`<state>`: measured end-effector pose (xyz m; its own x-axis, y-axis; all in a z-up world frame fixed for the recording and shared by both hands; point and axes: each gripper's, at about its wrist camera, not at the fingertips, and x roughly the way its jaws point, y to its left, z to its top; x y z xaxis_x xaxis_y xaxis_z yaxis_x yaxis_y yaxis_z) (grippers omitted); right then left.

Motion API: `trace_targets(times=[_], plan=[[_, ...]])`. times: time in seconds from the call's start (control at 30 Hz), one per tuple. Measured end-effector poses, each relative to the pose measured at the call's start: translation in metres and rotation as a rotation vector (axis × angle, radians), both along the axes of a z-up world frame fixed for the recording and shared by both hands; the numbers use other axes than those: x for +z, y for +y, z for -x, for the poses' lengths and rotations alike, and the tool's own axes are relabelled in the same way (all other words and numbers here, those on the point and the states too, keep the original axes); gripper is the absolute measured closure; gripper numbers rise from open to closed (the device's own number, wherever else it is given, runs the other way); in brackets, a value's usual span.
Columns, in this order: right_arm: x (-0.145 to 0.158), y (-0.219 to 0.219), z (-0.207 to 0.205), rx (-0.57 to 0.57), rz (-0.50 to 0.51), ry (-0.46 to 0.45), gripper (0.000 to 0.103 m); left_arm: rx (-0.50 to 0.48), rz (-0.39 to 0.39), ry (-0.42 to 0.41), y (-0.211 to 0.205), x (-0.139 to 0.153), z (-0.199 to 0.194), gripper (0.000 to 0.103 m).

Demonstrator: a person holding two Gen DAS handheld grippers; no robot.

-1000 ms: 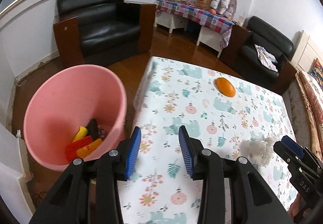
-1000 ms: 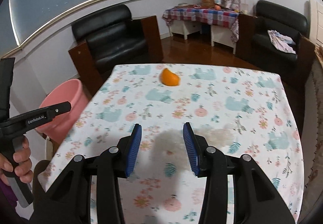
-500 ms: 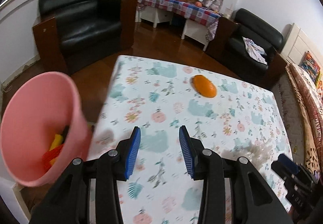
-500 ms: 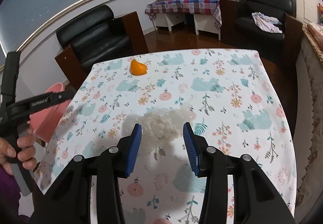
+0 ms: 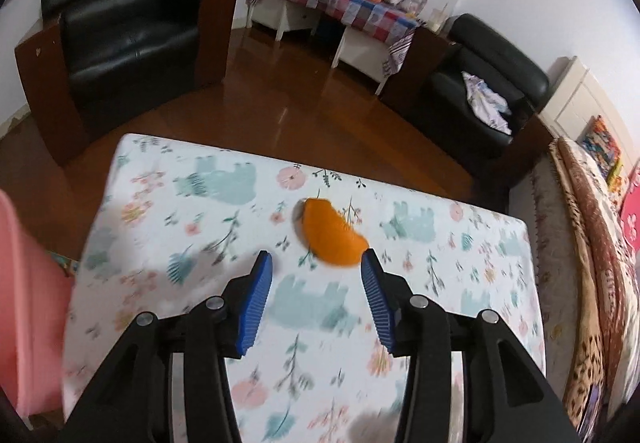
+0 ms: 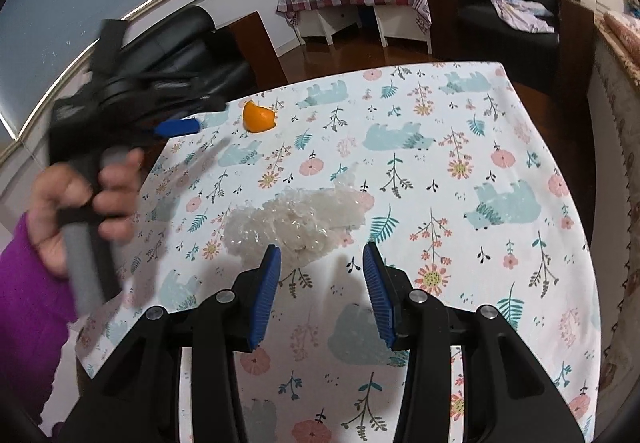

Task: Collect trash
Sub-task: 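Grasp the orange peel with the left tool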

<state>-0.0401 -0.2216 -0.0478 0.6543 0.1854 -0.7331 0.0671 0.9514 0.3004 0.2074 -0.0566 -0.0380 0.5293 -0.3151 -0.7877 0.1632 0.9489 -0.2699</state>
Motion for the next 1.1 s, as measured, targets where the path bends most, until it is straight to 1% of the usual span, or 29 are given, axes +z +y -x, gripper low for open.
trace_targets(times=[0.13,0.23,0.27,0.3,0.33,0.37,0.4,0.43,0.47,0.5,0.6,0.7,0.9,1.1], plan=[[-0.002,-0.005,-0.001,-0.002,-0.037,0.010,0.059,0.038,-0.024,0.040,-0.018,-0.017,-0.026,0.058],[-0.006,-0.006,-0.003,0.003,-0.066,0.030,0.059,0.048,-0.048,0.054,-0.028,-0.027,-0.035,0.058],[-0.008,-0.007,-0.005,0.003,-0.075,0.039,0.058,0.051,-0.052,0.055,-0.030,-0.029,-0.037,0.058],[-0.011,-0.006,-0.007,0.004,-0.090,0.049,0.054,0.053,-0.054,0.052,-0.032,-0.031,-0.038,0.057],[-0.012,-0.006,-0.009,0.004,-0.100,0.053,0.053,0.053,-0.060,0.046,-0.035,-0.032,-0.039,0.057],[-0.012,-0.005,-0.010,0.006,-0.108,0.055,0.053,0.051,-0.066,0.040,-0.037,-0.033,-0.039,0.061],[-0.012,-0.004,-0.012,0.009,-0.111,0.056,0.053,0.045,-0.065,0.034,-0.038,-0.033,-0.039,0.070],[-0.012,-0.003,-0.014,0.013,-0.113,0.055,0.053,0.035,-0.061,0.030,-0.040,-0.033,-0.038,0.070],[-0.011,-0.001,-0.016,0.018,-0.114,0.053,0.053,0.031,-0.065,0.022,-0.041,-0.032,-0.036,0.075],[-0.011,0.001,-0.019,0.024,-0.114,0.051,0.052,0.024,-0.068,0.014,-0.041,-0.031,-0.033,0.079],[-0.011,0.006,-0.025,0.034,-0.108,0.049,0.052,0.005,-0.066,0.003,-0.037,-0.028,-0.025,0.083],[-0.013,0.011,-0.031,0.041,-0.104,0.059,0.052,-0.005,-0.040,0.003,-0.027,-0.025,-0.011,0.084],[-0.015,0.016,-0.041,0.036,-0.104,0.075,0.051,-0.025,-0.033,-0.016,-0.006,-0.016,0.027,0.084],[-0.014,0.024,-0.052,0.024,-0.097,0.064,0.051,-0.012,-0.023,-0.037,0.024,-0.004,0.071,0.084]])
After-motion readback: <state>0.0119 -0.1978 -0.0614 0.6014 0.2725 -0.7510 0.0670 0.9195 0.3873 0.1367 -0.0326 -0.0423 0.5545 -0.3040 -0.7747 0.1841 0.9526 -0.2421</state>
